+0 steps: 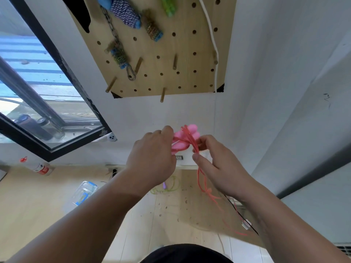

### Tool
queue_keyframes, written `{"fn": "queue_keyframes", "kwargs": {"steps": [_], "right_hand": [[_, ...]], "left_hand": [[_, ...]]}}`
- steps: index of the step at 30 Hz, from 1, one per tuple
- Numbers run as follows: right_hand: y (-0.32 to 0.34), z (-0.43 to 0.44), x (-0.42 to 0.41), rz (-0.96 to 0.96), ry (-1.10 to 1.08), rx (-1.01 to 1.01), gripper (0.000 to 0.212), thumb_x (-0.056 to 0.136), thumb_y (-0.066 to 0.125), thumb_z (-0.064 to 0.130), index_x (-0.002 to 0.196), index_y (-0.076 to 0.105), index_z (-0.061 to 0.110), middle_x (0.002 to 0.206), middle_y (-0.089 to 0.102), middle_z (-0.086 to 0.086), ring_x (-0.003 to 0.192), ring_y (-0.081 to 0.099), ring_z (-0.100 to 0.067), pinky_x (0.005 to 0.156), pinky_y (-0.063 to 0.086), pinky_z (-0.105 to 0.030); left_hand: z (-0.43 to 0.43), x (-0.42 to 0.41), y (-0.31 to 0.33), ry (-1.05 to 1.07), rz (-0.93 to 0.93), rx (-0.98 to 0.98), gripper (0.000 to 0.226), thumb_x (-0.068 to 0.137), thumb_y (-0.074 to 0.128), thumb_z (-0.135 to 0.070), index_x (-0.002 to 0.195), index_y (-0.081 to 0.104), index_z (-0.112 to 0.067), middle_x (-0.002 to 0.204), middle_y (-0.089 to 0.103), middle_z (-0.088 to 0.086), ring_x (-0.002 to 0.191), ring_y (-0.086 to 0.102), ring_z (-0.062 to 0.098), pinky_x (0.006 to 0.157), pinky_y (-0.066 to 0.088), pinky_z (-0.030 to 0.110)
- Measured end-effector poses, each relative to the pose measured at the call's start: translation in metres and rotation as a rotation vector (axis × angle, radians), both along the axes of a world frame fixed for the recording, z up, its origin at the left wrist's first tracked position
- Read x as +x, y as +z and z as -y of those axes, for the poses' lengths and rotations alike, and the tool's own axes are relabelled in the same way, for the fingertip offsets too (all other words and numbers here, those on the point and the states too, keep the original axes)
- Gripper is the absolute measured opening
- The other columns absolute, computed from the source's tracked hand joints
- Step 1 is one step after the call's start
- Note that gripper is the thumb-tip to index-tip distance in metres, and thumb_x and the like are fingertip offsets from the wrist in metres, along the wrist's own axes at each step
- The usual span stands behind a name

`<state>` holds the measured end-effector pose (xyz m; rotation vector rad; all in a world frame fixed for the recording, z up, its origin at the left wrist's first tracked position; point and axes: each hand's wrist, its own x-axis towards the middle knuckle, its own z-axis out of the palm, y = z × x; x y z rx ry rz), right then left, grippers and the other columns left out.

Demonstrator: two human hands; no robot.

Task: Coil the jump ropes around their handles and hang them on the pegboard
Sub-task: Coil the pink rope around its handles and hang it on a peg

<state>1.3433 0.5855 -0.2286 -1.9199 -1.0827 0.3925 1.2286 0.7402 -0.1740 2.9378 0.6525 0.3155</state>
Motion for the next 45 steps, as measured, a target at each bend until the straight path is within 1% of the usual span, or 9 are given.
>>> {"fn": "queue_keyframes", "kwargs": {"steps": [2, 9, 17, 25, 29, 33, 36, 40, 45], "right_hand": [[0.003, 0.001, 0.001, -0.076, 0.07, 0.052, 0.035, 0.099, 0.041, 0.047, 0.118, 0.062, 0.026, 0.113, 0.066, 0.015, 0.109, 0.057, -0.001, 0.087, 0.043, -0.017], [-0.002, -0.004, -0.005, -0.285, 0.178, 0.09, 0.037, 0.102, 0.041, 0.048, 0.086, 0.058, 0.02, 0.073, 0.064, 0.005, 0.071, 0.062, -0.017, 0.078, 0.052, -0.049], [-0.003, -0.003, -0.009, -0.464, 0.083, 0.167, 0.045, 0.104, 0.044, 0.042, 0.065, 0.05, 0.022, 0.056, 0.038, 0.011, 0.052, 0.033, -0.013, 0.055, 0.029, -0.03], [-0.023, 0.007, -0.013, -0.332, 0.162, 0.045, 0.028, 0.102, 0.038, 0.041, 0.087, 0.061, 0.031, 0.067, 0.046, 0.004, 0.062, 0.042, -0.017, 0.061, 0.038, -0.038], [-0.03, 0.016, -0.005, -0.176, 0.224, -0.032, 0.022, 0.107, 0.041, 0.033, 0.092, 0.057, 0.035, 0.073, 0.055, -0.001, 0.069, 0.054, -0.022, 0.069, 0.049, -0.045], [-0.023, 0.018, 0.006, -0.057, 0.322, -0.137, 0.024, 0.106, 0.045, 0.035, 0.102, 0.061, 0.052, 0.087, 0.065, 0.019, 0.083, 0.06, -0.005, 0.078, 0.05, -0.027], [-0.016, 0.007, 0.017, 0.067, 0.423, -0.281, 0.019, 0.103, 0.047, 0.028, 0.095, 0.06, 0.039, 0.092, 0.065, 0.019, 0.086, 0.058, 0.0, 0.077, 0.043, -0.025], [-0.008, -0.015, 0.028, 0.259, 0.521, -0.463, 0.02, 0.104, 0.05, 0.028, 0.086, 0.047, 0.037, 0.081, 0.05, 0.021, 0.082, 0.05, -0.008, 0.073, 0.037, -0.029], [0.003, -0.034, 0.015, 0.38, 0.423, -0.505, 0.015, 0.1, 0.05, 0.021, 0.085, 0.049, 0.024, 0.074, 0.044, 0.011, 0.079, 0.047, -0.019, 0.068, 0.033, -0.034]], "left_hand": [[0.001, 0.0, 0.0, -0.017, 0.008, -0.029, 0.023, 0.089, 0.054, -0.02, 0.098, 0.033, -0.022, 0.098, 0.058, 0.001, 0.089, 0.053, 0.025, 0.07, 0.039, 0.035], [-0.004, 0.001, -0.004, -0.019, -0.035, -0.028, 0.019, 0.089, 0.053, -0.02, 0.098, 0.036, -0.021, 0.096, 0.059, 0.001, 0.087, 0.057, 0.026, 0.069, 0.043, 0.037], [-0.029, -0.003, -0.026, 0.044, -0.211, 0.095, 0.024, 0.092, 0.054, -0.021, 0.099, 0.032, -0.022, 0.088, 0.046, -0.003, 0.084, 0.05, 0.023, 0.069, 0.038, 0.036], [-0.031, -0.005, -0.018, 0.026, -0.121, -0.46, 0.016, 0.082, 0.059, -0.009, 0.087, 0.046, -0.018, 0.08, 0.054, -0.002, 0.063, 0.05, 0.012, 0.053, 0.035, 0.028], [-0.023, -0.017, 0.001, -0.153, -0.162, -0.764, 0.03, 0.065, 0.057, -0.021, 0.095, 0.057, -0.016, 0.105, 0.068, 0.013, 0.074, 0.062, 0.025, 0.059, 0.049, 0.043], [-0.008, -0.029, 0.016, -0.386, -0.332, -0.774, 0.019, 0.068, 0.058, -0.012, 0.086, 0.051, -0.012, 0.071, 0.049, -0.012, 0.061, 0.045, 0.006, 0.056, 0.036, 0.024], [0.009, -0.032, 0.019, -0.463, -0.526, -0.671, 0.035, 0.077, 0.057, 0.001, 0.081, 0.047, -0.032, 0.075, 0.06, -0.03, 0.07, 0.056, -0.005, 0.061, 0.039, 0.011], [0.012, -0.033, -0.01, -0.475, -0.681, -0.304, 0.022, 0.083, 0.053, -0.013, 0.093, 0.047, -0.032, 0.091, 0.06, -0.008, 0.085, 0.059, 0.016, 0.074, 0.051, 0.036], [0.004, -0.019, -0.038, -0.379, -0.737, 0.057, 0.02, 0.09, 0.052, -0.016, 0.106, 0.044, -0.024, 0.09, 0.049, -0.008, 0.088, 0.055, 0.021, 0.073, 0.044, 0.032]]}}
